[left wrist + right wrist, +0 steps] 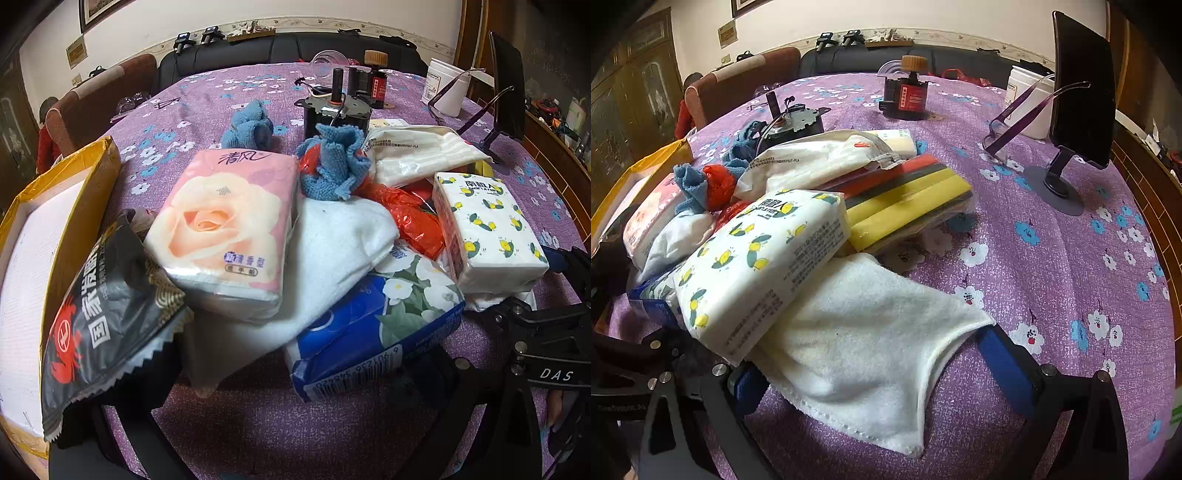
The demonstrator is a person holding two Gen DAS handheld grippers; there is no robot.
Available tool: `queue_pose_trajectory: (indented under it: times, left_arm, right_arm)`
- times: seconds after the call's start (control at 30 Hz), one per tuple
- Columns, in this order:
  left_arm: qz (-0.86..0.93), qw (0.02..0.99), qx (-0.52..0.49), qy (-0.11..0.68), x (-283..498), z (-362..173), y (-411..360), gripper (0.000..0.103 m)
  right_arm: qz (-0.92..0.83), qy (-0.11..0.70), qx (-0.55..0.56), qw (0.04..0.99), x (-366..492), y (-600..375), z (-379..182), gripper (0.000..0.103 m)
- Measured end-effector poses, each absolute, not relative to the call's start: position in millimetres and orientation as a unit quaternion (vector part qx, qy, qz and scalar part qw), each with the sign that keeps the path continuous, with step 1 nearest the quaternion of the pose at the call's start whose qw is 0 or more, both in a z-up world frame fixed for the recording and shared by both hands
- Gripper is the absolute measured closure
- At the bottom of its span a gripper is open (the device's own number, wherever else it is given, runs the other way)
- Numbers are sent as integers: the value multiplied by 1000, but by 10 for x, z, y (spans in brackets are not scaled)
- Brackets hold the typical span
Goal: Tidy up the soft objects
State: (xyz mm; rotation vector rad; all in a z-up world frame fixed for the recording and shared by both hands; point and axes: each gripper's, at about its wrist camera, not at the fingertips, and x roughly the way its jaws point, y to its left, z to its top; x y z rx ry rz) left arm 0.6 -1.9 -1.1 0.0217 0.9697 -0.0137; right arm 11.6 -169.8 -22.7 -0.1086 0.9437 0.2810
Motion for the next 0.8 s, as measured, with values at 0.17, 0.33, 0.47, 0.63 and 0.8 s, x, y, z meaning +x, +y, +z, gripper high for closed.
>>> queue_pose_trajectory:
  times: [0.17, 0.33, 0.47, 0.63, 0.8]
  left_arm:
    - [-7, 885, 11, 466, 6, -10, -17, 0]
    - [-7, 885, 10, 466, 6, -11, -18, 0]
    - [-7, 885, 10, 466, 6, -11, -18, 0]
    - [-7, 885, 10, 466, 6, -11, -17, 0]
    - [-7, 885, 11, 466, 6, -11, -18, 0]
  right_arm:
    - [159, 452, -39, 877, 72, -1745, -191, 1]
    - [188, 430, 50, 882, 45, -1997, -111, 1]
    - [180, 384, 7, 906, -51, -1941, 21, 1]
    - [214, 388, -1, 896, -101, -1854, 59, 1]
    - [327, 370, 14, 869, -263, -1703, 178, 0]
